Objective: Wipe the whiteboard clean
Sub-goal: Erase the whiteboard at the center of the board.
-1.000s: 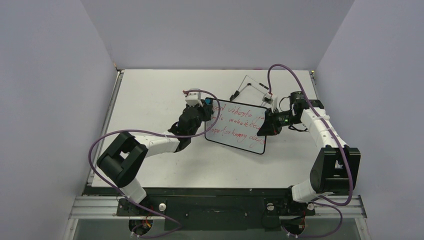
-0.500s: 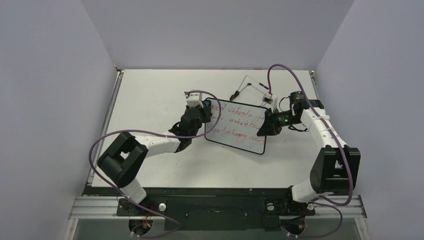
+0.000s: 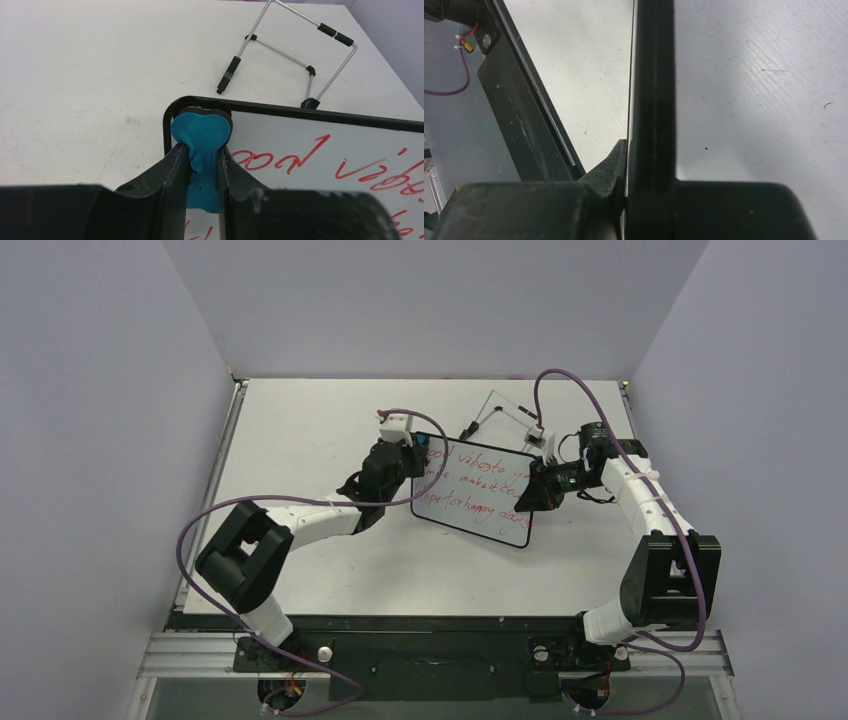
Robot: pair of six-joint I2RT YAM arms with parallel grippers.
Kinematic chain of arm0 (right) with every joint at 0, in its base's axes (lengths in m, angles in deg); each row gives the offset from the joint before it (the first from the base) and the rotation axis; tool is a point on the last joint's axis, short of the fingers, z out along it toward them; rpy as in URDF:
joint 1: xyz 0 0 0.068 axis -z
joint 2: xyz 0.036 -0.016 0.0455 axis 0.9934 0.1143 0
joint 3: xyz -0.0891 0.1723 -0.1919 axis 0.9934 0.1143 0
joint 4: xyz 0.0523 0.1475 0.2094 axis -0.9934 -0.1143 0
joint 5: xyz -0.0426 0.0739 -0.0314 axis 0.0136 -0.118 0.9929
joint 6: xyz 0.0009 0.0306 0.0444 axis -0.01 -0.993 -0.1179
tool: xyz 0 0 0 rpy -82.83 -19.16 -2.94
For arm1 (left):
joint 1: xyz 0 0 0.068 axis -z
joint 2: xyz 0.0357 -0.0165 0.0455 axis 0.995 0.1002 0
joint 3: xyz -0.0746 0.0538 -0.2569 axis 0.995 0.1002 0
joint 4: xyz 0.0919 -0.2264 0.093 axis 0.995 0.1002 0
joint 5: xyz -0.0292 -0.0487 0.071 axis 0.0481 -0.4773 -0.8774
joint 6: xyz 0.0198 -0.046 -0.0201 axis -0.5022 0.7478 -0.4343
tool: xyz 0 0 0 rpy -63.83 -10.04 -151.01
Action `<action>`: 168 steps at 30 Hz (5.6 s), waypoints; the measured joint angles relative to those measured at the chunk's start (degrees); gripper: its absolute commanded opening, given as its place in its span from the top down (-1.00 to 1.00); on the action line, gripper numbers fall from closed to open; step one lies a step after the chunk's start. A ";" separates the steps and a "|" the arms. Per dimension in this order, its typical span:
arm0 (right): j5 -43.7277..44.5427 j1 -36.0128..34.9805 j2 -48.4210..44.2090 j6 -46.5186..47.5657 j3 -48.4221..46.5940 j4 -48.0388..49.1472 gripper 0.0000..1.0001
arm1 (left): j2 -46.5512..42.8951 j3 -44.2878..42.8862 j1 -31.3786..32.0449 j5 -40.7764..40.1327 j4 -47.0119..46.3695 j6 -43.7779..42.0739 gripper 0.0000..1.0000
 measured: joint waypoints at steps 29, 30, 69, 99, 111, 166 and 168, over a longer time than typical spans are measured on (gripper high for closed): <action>0.44 -0.13 0.00 0.02 0.00 0.61 1.00 | -0.13 1.22 -2.93 6.97 1.84 -0.79 1.00; 0.44 -0.13 0.00 0.02 0.00 0.61 1.00 | -0.13 1.60 -2.91 7.13 1.25 -0.63 1.00; 0.42 -0.13 0.09 -0.79 0.00 1.20 1.00 | 1.07 -6.69 -2.43 7.72 12.68 -9.07 1.00; 0.24 -0.11 0.22 -0.68 0.00 1.20 1.00 | 1.62 -8.07 -5.18 10.62 14.67 -8.07 1.00; 0.24 -0.11 0.24 -0.61 0.00 1.27 1.00 | 1.31 -7.82 -6.27 13.44 14.78 -7.17 1.00; 0.13 -0.11 0.42 -0.28 0.00 1.70 1.00 | 1.38 -2.25 -7.82 16.46 7.54 -0.33 1.00; 0.15 -0.11 0.42 -0.26 0.00 1.70 1.00 | 1.31 -1.27 -7.30 16.02 5.97 -0.33 1.00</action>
